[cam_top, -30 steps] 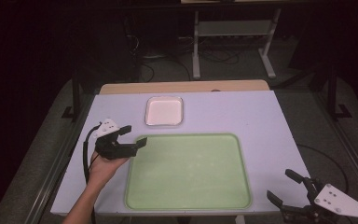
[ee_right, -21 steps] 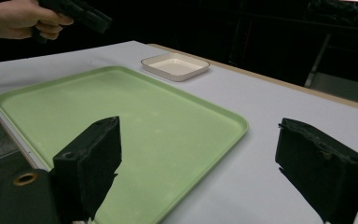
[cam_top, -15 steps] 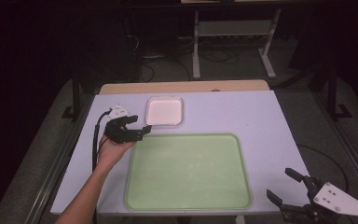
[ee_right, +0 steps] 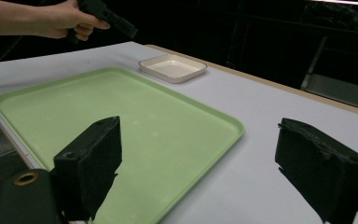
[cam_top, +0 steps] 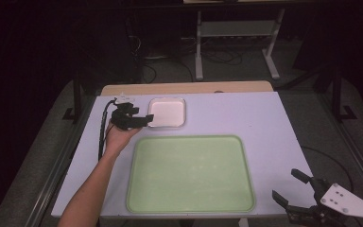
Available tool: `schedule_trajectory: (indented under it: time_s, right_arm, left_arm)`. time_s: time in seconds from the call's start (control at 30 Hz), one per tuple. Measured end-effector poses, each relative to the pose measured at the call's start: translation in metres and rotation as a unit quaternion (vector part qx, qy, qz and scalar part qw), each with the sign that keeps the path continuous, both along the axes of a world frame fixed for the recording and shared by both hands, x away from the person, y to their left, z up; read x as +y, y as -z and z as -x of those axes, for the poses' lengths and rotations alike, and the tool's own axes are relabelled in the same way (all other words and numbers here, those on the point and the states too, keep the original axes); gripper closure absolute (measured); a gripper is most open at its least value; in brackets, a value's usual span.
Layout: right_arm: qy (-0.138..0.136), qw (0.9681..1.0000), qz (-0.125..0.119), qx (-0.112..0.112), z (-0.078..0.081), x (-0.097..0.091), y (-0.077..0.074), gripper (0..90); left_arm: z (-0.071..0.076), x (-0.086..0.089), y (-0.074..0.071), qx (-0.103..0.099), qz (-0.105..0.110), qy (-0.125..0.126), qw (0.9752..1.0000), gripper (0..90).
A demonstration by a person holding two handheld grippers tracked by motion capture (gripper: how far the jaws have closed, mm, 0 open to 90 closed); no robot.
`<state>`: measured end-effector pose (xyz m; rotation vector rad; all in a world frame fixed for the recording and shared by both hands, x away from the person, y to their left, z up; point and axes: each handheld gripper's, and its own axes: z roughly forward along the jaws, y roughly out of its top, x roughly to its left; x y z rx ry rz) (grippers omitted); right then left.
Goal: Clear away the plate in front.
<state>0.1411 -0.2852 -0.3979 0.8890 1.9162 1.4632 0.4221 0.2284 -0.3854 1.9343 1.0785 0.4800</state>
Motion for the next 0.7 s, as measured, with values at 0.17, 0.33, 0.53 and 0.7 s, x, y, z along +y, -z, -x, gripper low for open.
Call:
schedule_trajectory:
  time_s: [0.17, 0.33, 0.53, 0.7]
  right_arm:
    - [0.0, 1.0, -0.001, -0.003, 0.001, -0.002, -0.002, 13.8]
    - [-0.003, 1.0, 0.002, -0.009, 0.004, -0.001, -0.005, 13.8]
    - [-0.007, 0.9999, -0.001, -0.014, 0.005, -0.001, -0.008, 13.8]
    - [-0.007, 0.9998, -0.003, -0.016, 0.004, -0.001, -0.009, 13.8]
  left_arm:
    - [-0.013, -0.004, 0.001, 0.012, 0.006, -0.007, 0.9999, 27.8]
    - [-0.027, -0.006, 0.003, 0.025, 0.015, -0.017, 0.9994, 29.3]
    - [-0.041, -0.005, 0.004, 0.029, 0.027, -0.027, 0.9989, 29.7]
    - [-0.052, -0.007, 0.004, 0.043, 0.038, -0.036, 0.9977, 29.9]
